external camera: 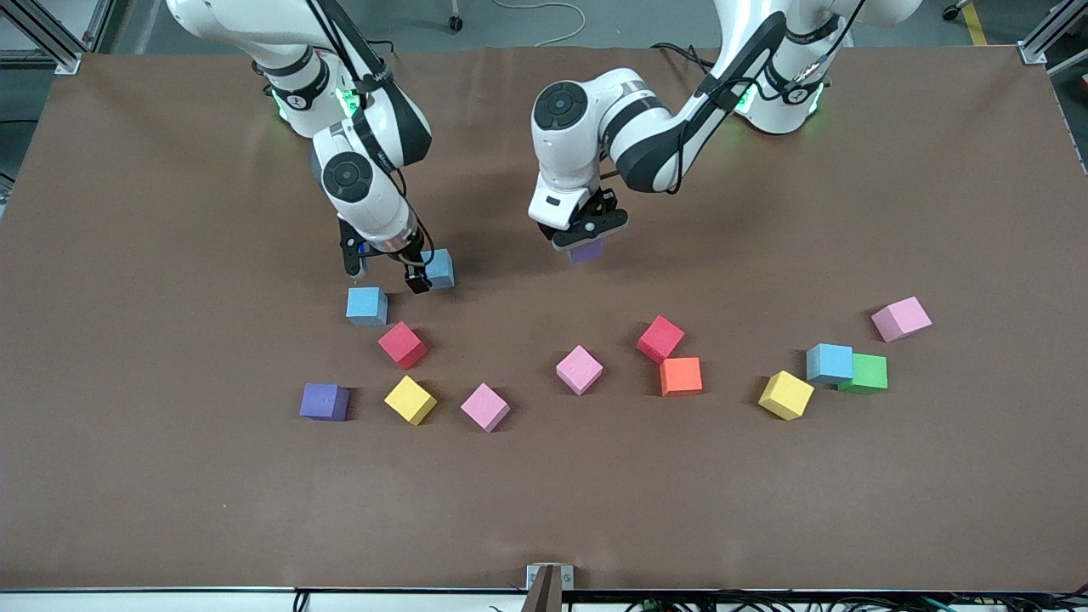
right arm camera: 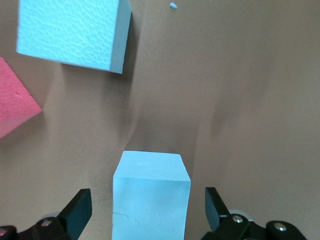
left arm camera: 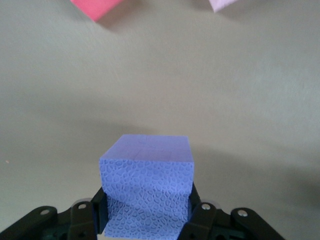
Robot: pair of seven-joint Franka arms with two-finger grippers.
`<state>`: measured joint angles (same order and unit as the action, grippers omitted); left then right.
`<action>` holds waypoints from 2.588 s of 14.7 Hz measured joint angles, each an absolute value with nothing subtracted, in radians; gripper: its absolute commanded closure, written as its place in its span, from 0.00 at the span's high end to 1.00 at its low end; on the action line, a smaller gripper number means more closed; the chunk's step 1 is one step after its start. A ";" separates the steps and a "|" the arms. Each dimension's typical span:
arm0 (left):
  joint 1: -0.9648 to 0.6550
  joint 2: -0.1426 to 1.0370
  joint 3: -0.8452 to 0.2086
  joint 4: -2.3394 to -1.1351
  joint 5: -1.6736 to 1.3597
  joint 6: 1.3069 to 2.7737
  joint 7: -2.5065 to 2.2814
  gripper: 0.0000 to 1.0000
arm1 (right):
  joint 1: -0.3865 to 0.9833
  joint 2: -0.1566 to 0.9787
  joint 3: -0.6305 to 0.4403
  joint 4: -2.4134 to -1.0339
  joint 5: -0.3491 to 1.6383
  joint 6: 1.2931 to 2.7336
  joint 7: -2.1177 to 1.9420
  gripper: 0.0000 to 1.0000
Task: Arrange 11 blocks into digit 3
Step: 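Grasp the blue cube with the right gripper while the left gripper carries purple, then lower the purple cube and open the left gripper while the right lifts blue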
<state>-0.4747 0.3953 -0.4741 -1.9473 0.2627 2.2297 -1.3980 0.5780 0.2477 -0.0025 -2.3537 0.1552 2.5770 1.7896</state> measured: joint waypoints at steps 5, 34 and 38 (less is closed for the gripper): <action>-0.427 0.403 -0.545 -2.070 0.277 2.353 -1.345 0.16 | 0.592 0.281 -0.003 -2.353 0.156 2.613 1.794 0.90; -0.520 0.530 -0.549 -2.068 0.412 2.468 -1.348 1.00 | 0.600 0.233 -0.019 -2.130 0.157 2.395 1.752 0.02; -0.516 0.516 -0.549 -2.020 0.412 2.431 -1.427 1.00 | 0.604 0.233 -0.017 -2.132 0.157 2.390 1.754 0.02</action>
